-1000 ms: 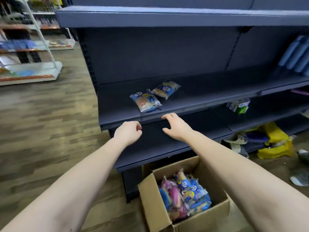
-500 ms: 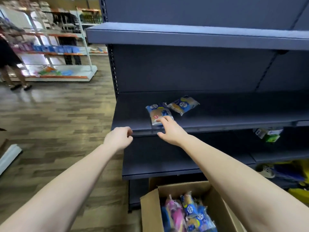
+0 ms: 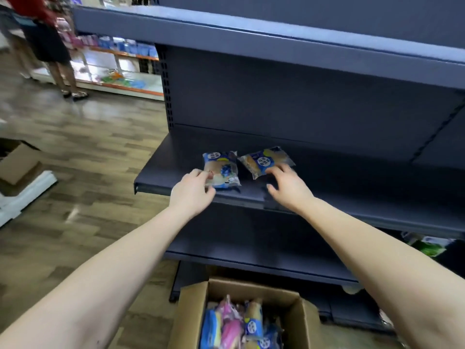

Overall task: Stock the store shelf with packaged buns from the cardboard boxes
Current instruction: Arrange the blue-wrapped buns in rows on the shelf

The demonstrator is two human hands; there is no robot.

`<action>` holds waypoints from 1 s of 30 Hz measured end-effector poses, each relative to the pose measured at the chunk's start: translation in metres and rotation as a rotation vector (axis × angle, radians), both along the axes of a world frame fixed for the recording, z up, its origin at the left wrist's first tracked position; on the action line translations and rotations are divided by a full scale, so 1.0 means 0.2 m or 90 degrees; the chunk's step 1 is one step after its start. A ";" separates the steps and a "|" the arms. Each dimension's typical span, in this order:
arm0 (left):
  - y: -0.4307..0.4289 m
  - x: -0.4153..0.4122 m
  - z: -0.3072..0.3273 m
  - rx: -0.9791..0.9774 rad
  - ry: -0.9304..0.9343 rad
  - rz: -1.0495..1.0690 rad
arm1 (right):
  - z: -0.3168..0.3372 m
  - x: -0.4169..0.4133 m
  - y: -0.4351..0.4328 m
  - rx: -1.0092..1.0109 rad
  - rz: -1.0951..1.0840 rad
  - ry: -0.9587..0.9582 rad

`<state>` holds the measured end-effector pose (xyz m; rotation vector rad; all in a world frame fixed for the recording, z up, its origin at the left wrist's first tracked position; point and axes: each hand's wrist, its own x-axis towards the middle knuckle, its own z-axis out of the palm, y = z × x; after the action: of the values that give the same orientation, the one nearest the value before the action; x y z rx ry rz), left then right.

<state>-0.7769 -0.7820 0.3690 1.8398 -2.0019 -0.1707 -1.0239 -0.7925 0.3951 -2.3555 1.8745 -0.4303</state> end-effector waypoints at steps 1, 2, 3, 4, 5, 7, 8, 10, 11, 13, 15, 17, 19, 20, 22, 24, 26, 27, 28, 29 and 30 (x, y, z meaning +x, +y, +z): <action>0.00 0.02 0.00 0.001 0.002 0.012 | 0.00 0.01 -0.02 -0.004 0.006 -0.013; 0.00 0.04 0.01 0.003 -0.001 0.027 | -0.01 0.03 -0.03 -0.007 0.014 -0.027; 0.00 0.06 0.03 0.002 -0.005 0.044 | -0.02 0.06 -0.04 -0.007 0.027 -0.041; -0.01 0.08 0.04 -0.001 -0.011 0.062 | -0.03 0.09 -0.05 -0.005 0.044 -0.053; -0.02 0.10 0.06 -0.005 -0.018 0.077 | -0.04 0.13 -0.05 -0.002 0.061 -0.064; -0.03 0.14 0.10 -0.004 -0.028 0.097 | -0.06 0.19 -0.05 0.005 0.086 -0.083; -0.05 0.15 0.11 0.000 -0.028 0.099 | -0.07 0.22 -0.05 0.008 0.092 -0.091; -0.06 0.14 0.13 0.000 -0.018 0.092 | -0.10 0.27 -0.05 0.004 0.085 -0.119; -0.08 0.13 0.14 -0.001 -0.012 0.086 | -0.11 0.29 -0.05 -0.003 0.077 -0.138; -0.09 0.10 0.14 0.005 -0.002 0.075 | -0.13 0.33 -0.06 -0.014 0.058 -0.174; -0.12 0.05 0.14 0.032 -0.009 0.068 | -0.13 0.37 -0.08 -0.018 0.049 -0.190; -0.15 -0.01 0.13 0.081 -0.032 0.065 | -0.12 0.39 -0.12 -0.015 0.047 -0.187; -0.19 -0.07 0.12 0.123 -0.035 0.073 | -0.09 0.39 -0.17 -0.021 0.052 -0.170; -0.22 -0.10 0.13 0.130 -0.030 0.076 | -0.07 0.38 -0.19 -0.024 0.051 -0.165; -0.29 -0.11 0.16 0.130 -0.027 0.065 | -0.02 0.35 -0.23 -0.022 0.026 -0.160; -0.37 -0.10 0.20 0.149 -0.030 0.049 | 0.02 0.31 -0.27 -0.015 -0.002 -0.136; -0.45 -0.07 0.23 0.191 -0.026 0.034 | 0.06 0.28 -0.32 -0.008 -0.012 -0.094; -0.49 -0.05 0.24 0.218 -0.027 0.027 | 0.07 0.26 -0.35 -0.002 -0.015 -0.073; -0.52 -0.05 0.25 0.249 -0.030 0.021 | 0.08 0.25 -0.37 0.003 -0.019 -0.056; -0.55 -0.04 0.25 0.273 -0.032 0.004 | 0.08 0.25 -0.38 0.008 -0.027 -0.043; -0.57 -0.04 0.24 0.299 -0.038 -0.016 | 0.08 0.25 -0.39 0.014 -0.037 -0.034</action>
<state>-0.7854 -0.8959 0.4178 2.1126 -2.1613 -0.6488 -0.9742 -0.8708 0.4107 -2.2582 1.9177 -0.4707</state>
